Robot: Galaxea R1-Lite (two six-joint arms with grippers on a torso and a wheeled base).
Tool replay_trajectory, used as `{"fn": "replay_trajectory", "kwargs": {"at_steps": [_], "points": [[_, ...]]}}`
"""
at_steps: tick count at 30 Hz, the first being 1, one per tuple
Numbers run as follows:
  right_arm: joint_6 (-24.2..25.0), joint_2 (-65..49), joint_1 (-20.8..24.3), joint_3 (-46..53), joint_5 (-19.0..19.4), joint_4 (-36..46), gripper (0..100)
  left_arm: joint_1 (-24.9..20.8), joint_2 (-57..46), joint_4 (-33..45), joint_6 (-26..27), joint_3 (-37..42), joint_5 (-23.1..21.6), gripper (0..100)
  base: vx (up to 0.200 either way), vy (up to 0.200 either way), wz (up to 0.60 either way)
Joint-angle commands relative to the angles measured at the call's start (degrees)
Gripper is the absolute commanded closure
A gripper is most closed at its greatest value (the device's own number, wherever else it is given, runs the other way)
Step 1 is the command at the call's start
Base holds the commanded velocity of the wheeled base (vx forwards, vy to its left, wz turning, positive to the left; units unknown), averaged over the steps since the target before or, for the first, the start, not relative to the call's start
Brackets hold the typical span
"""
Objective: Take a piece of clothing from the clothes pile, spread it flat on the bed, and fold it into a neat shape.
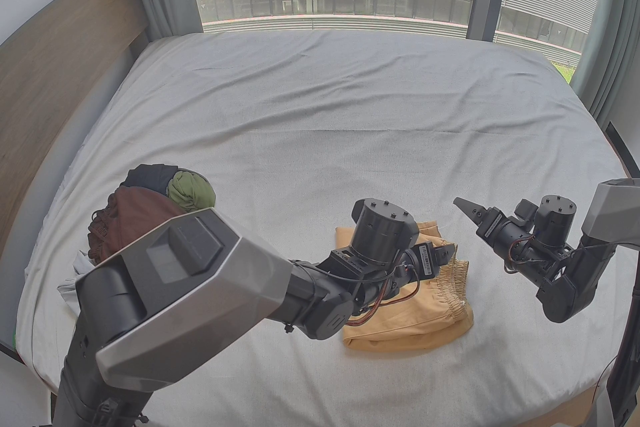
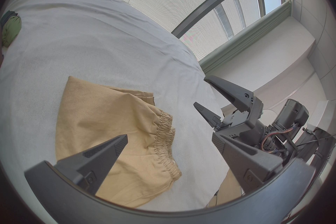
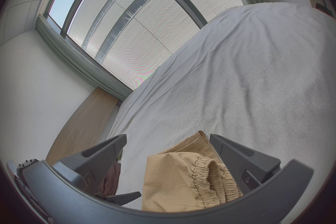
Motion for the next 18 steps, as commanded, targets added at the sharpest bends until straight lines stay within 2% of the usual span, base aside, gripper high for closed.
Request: {"fn": "replay_trajectory", "kwargs": {"at_steps": [1, 13, 18], "points": [[-0.02, -0.04, 0.05, 0.10, 0.03, -0.02, 0, 0.11, 0.15, -0.07, 0.15, 0.08, 0.37, 0, 0.000, 0.000, 0.00], [-0.02, 0.75, 0.67, 0.71, 0.47, -0.10, 0, 4.68, -6.97, -1.21, 0.59, 10.27, 0.55, 0, 0.000, 0.000, 0.00], [-0.02, 1.98, 0.84, 0.80, 0.47, -0.28, 0, 7.40, -12.77, -1.57, 4.02, 17.30, -0.07, 0, 0.000, 0.000, 0.00]]}}
